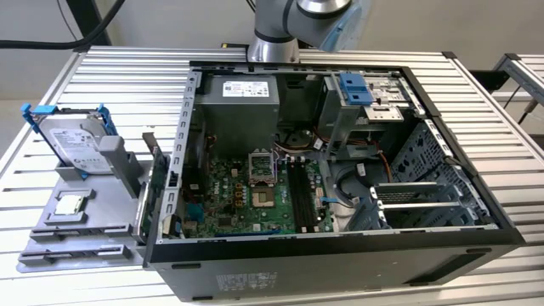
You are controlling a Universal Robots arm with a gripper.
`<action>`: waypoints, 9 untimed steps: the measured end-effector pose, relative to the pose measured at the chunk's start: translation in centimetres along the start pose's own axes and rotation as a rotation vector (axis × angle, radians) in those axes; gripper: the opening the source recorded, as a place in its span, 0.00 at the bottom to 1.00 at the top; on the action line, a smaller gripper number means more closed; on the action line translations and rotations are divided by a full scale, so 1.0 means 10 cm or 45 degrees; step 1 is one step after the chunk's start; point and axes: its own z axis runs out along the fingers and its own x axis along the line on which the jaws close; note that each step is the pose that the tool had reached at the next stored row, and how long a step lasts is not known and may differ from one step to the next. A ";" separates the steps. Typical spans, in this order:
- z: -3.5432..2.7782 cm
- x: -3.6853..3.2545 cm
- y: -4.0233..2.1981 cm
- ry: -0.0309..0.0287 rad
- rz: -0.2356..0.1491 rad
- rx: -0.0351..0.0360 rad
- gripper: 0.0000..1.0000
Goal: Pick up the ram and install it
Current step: 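Pick up the ram and move it above insertion slot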
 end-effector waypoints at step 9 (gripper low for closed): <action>-0.002 0.004 0.001 0.0077 -0.157 0.0041 0.00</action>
